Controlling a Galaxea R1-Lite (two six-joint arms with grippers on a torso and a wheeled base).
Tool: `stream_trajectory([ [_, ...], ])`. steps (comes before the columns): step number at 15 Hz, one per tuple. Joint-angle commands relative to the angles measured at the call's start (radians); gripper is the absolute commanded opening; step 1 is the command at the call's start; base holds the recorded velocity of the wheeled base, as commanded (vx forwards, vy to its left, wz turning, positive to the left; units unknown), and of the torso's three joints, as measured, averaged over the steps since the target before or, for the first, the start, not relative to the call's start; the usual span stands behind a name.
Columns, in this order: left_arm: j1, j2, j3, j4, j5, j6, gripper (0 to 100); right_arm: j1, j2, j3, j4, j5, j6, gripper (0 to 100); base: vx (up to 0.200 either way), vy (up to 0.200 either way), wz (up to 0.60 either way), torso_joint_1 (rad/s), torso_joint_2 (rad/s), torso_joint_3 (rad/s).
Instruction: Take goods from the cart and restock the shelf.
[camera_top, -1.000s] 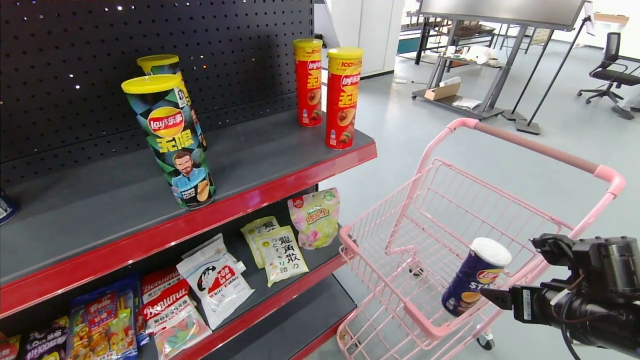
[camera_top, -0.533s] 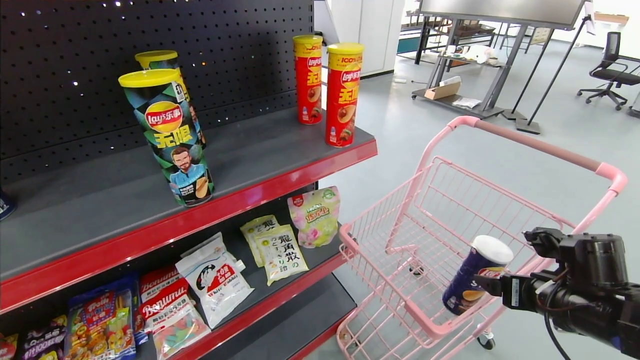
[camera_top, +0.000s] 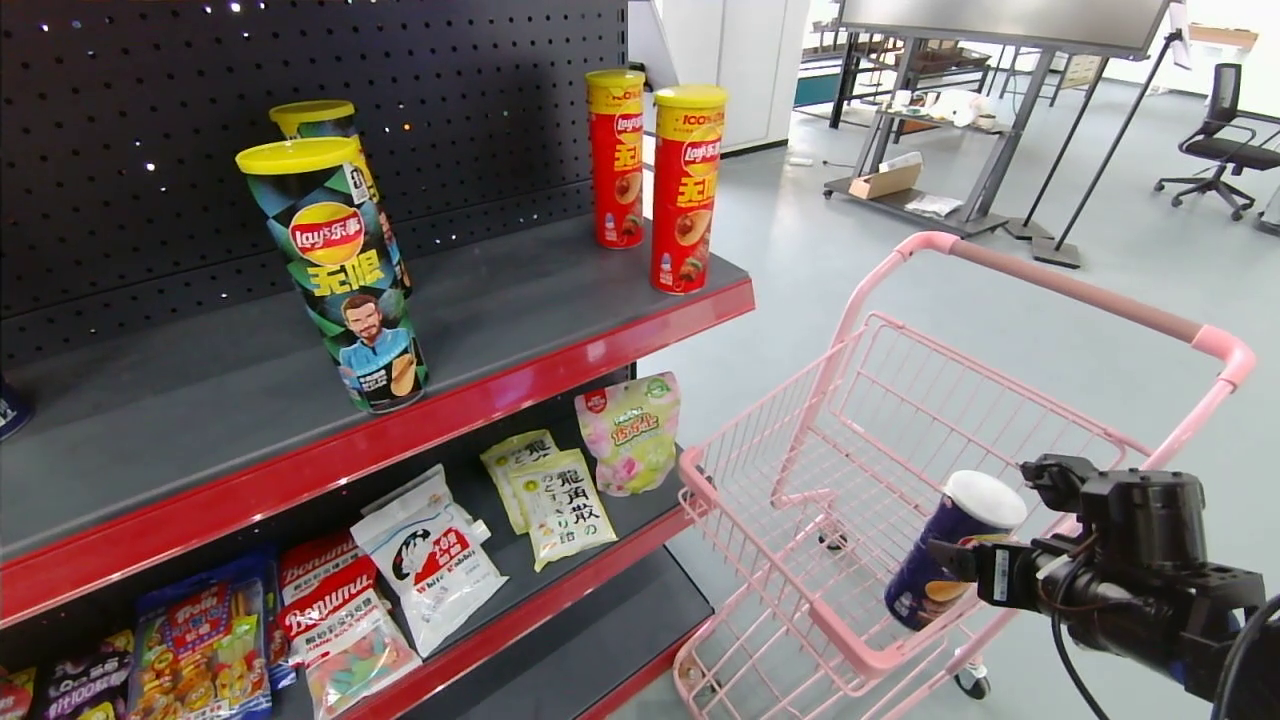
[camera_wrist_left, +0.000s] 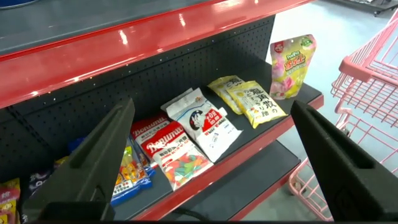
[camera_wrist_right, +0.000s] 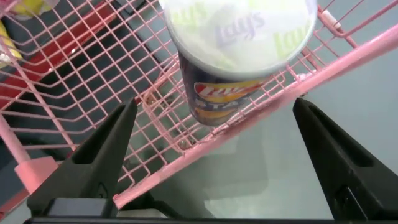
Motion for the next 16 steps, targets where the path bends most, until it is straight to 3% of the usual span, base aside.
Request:
stream_trajectory([
  [1, 0.0, 0.0, 0.0, 0.0, 0.0, 0.0, 100, -0.003, 0.067, 0.0, -0.049, -0.002, 0.0, 100, 0.0, 0.0, 0.0, 0.0, 0.0, 0.0],
  [16, 0.0, 0.0, 0.0, 0.0, 0.0, 0.001, 100, -0.035, 0.147, -0.09, -0.073, 0.01, -0.046, 100, 0.0, 0.0, 0.0, 0.0, 0.0, 0.0],
])
